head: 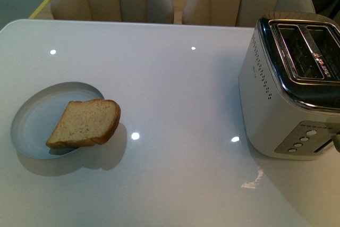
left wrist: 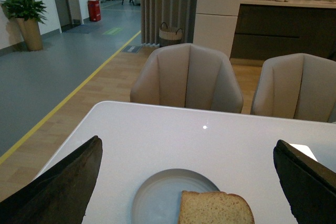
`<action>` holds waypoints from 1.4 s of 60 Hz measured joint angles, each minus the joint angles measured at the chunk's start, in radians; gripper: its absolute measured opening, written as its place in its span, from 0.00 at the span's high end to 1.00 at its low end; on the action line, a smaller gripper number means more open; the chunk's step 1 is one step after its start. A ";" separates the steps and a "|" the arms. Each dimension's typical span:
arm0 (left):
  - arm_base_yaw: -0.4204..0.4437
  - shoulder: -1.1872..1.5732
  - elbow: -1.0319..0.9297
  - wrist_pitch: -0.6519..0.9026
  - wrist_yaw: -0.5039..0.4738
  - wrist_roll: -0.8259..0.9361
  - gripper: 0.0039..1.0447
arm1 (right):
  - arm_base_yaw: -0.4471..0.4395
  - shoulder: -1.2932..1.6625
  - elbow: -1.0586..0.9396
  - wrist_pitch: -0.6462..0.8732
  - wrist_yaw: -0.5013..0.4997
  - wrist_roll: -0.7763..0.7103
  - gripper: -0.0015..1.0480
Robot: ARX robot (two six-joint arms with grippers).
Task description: Left arm holds plate, right arm toasts bread
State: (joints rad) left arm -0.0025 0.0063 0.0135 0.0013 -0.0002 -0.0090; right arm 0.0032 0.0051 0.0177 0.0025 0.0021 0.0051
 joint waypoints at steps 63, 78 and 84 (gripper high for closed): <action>0.185 0.934 0.343 -0.045 0.343 -0.060 0.07 | 0.000 0.000 0.000 0.000 -0.002 0.000 0.09; 0.273 1.606 0.507 0.346 0.327 0.072 0.07 | 0.000 0.000 0.000 0.000 -0.002 0.000 0.09; 0.291 1.793 0.576 0.367 0.302 0.081 0.07 | 0.000 0.000 0.000 0.000 -0.002 0.000 0.09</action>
State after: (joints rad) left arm 0.2890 1.7992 0.5896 0.3683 0.3016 0.0719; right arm 0.0032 0.0048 0.0177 0.0025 -0.0002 0.0055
